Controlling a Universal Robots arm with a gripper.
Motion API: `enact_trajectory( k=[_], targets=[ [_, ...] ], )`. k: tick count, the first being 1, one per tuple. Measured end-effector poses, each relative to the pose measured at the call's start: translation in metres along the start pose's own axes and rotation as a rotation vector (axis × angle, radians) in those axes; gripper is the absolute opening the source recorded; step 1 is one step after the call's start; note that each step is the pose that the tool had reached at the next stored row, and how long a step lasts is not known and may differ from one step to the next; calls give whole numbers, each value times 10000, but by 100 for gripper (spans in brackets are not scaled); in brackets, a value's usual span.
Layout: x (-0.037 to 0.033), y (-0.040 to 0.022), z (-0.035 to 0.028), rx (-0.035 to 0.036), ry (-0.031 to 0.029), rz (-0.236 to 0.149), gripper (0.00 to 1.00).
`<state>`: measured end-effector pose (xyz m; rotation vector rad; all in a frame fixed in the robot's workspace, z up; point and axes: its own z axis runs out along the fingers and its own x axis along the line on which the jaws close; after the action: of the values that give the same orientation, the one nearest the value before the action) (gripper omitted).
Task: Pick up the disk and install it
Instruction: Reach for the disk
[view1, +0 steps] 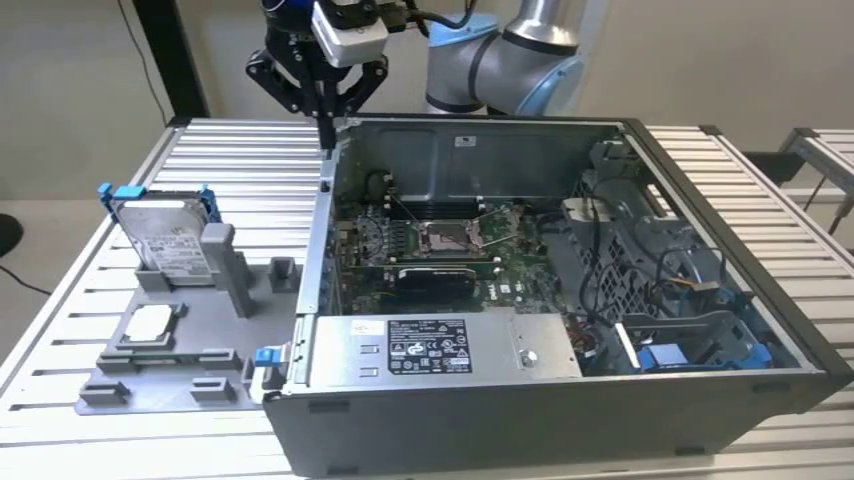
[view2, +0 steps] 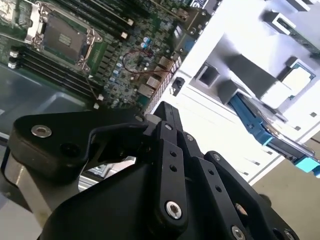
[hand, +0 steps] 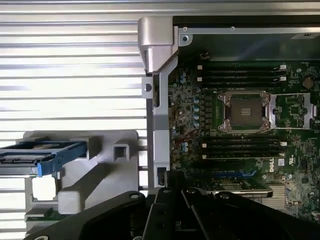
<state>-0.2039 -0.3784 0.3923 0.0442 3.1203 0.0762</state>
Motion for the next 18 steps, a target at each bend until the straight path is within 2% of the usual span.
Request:
enact_trajectory(
  k=[11,18],
  targets=[
    [367,-49,-5,-6,7,-114,0],
    [547,-54,-3,-11,12,-238,0]
  ],
)
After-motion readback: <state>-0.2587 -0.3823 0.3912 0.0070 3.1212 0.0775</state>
